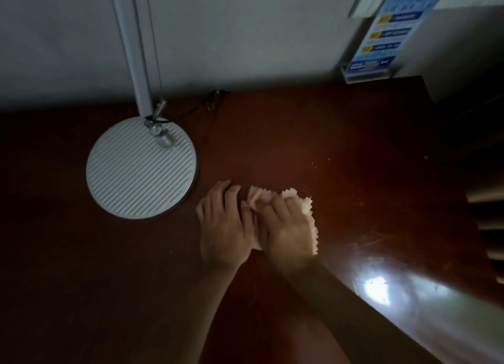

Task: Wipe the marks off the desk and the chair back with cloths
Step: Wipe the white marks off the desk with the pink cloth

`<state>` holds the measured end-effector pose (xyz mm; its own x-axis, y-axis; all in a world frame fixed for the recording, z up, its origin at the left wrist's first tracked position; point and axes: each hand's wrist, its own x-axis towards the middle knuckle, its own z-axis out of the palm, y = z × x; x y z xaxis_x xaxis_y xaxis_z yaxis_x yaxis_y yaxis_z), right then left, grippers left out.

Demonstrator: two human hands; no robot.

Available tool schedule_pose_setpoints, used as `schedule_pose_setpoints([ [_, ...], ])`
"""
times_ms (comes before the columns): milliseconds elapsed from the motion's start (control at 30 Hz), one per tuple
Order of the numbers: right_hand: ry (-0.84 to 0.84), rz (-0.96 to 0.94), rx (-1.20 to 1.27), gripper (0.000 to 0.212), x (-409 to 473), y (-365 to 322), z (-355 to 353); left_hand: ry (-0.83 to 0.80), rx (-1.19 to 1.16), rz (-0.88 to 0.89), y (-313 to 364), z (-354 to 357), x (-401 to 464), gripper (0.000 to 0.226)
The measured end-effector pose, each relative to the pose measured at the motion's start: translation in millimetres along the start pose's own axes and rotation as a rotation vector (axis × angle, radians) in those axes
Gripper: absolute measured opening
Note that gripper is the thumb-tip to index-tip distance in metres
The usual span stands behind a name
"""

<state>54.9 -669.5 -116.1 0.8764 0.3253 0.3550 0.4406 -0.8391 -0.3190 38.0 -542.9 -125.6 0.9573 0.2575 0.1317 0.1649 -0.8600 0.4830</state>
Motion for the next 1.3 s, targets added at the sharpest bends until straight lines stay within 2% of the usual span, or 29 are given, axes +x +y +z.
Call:
schedule_pose_setpoints([
  [67,-0.027,-0.027,0.021,0.015,12,18,4,-0.006,-0.006,-0.014,1,-1,2,0.036],
  [167,0.07,0.273,-0.036,0.015,54,62,3,-0.009,-0.031,-0.008,2,-2,1,0.035],
  [200,0.076,0.305,-0.03,0.017,63,68,1,-0.002,-0.043,-0.01,2,-2,1,0.034],
  [333,-0.044,-0.011,0.094,0.019,44,12,8,0.044,-0.124,-0.057,1,-2,3,0.033],
  [400,-0.042,-0.075,0.128,0.026,39,-7,9,0.049,-0.154,-0.062,4,-3,2,0.032],
  [467,0.007,-0.061,0.061,0.028,49,3,14,0.047,-0.137,-0.033,3,-4,2,0.031],
  [567,0.085,0.221,-0.087,0.015,71,46,14,0.018,-0.084,-0.03,-3,-3,3,0.031],
  [667,0.055,0.453,-0.118,0.017,69,80,-2,0.012,-0.073,-0.017,-5,-2,-2,0.029],
  [733,0.089,0.523,-0.113,0.018,65,88,-16,0.024,-0.082,-0.008,-5,-3,0,0.029],
  [800,0.108,0.472,-0.086,0.015,63,80,-18,0.028,-0.078,-0.011,-3,-1,3,0.029],
  [933,-0.005,0.116,0.087,0.015,63,17,10,0.036,-0.087,-0.03,-2,-4,0,0.029],
  [1000,-0.016,0.022,0.083,0.018,62,3,22,0.043,-0.079,-0.016,-3,-4,0,0.029],
  [1133,0.032,0.078,-0.006,0.008,64,33,22,0.075,-0.009,0.0,-3,-4,3,0.032],
  [1300,0.099,0.145,-0.049,0.012,63,101,-6,0.071,-0.034,0.076,53,15,9,0.033],
])
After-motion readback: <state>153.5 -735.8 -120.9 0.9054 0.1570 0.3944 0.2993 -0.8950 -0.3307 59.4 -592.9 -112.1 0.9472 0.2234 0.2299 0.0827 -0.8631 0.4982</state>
